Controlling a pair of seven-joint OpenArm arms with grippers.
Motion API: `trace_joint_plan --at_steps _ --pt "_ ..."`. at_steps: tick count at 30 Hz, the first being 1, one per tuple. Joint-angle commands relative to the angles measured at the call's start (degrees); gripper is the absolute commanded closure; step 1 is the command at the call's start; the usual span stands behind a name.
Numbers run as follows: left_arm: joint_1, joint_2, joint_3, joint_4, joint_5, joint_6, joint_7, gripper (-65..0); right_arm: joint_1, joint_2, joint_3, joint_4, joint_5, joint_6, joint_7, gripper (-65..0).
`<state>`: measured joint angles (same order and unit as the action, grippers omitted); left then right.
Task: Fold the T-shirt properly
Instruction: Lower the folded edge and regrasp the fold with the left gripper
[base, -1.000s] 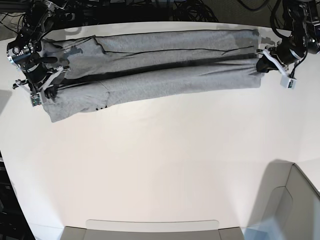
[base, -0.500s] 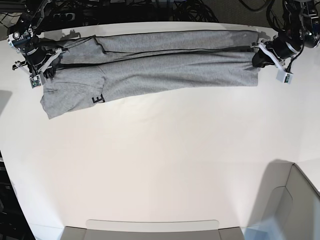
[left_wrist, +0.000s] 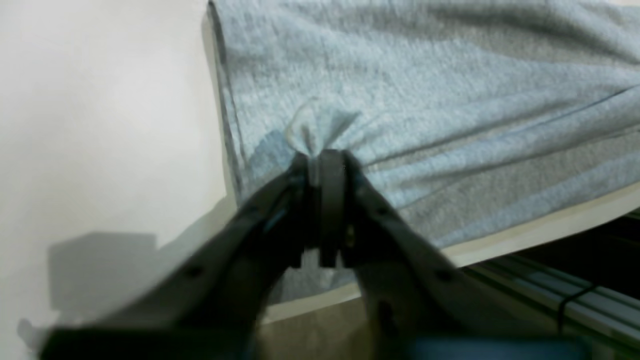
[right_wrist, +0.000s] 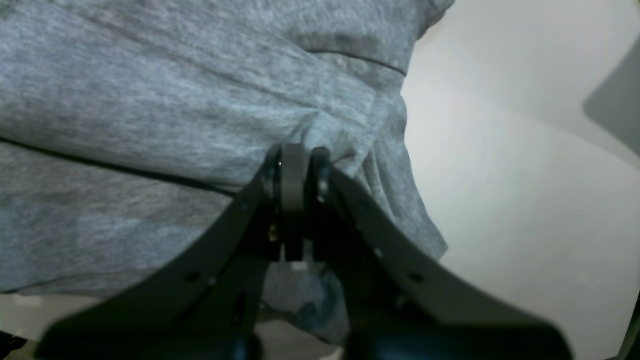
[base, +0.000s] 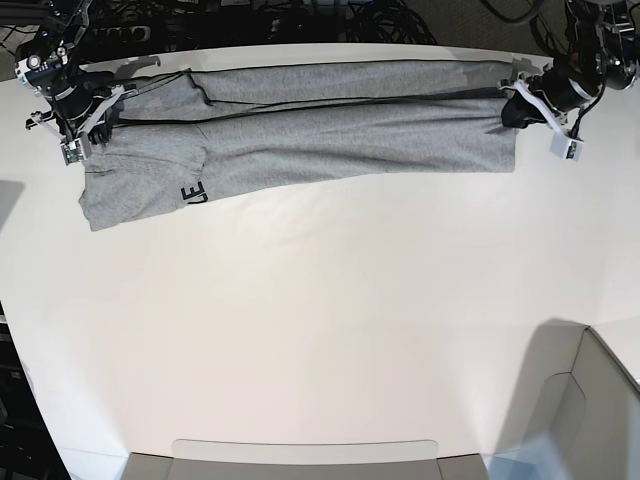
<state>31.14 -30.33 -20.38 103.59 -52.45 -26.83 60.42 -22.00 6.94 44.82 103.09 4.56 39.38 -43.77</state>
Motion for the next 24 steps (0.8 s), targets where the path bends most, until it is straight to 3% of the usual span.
trace_joint_plan --at_steps 1,4,7,9,18,24 --pt "0.12 -0.84 -0.67 0.89 -0.61 -0.29 -0.86 -15.8 0.24 0.66 0.24 1.04 0.32 0.62 0.74 0.0" --pt "0.21 0.39 -0.67 1.16 -0.7 -1.61 -3.24 -21.1 0.77 0.66 0.24 0.96 0.23 0.62 0.56 0.0" --pt "0.12 0.92 -0.67 0.8 -0.79 -7.59 -3.24 -21.2 0.77 0.84 0.24 0.87 0.15 0.62 0.56 0.0" --pt "0.03 1.01 -0.67 0.72 -0.79 -9.87 -3.24 -21.4 0.77 0.75 0.24 0.87 0.15 0.62 0.47 0.0" --pt "-4.28 4.08 -1.02 -6.93 -0.61 -10.05 1.07 -25.0 3.32 -0.48 0.15 -0.36 -7.77 0.62 0.74 0.0" --pt "-4.45 4.96 -6.74 -10.36 -0.79 -10.49 1.16 -28.2 4.02 -1.71 0.15 -0.71 -10.05 0.62 0.74 0.0"
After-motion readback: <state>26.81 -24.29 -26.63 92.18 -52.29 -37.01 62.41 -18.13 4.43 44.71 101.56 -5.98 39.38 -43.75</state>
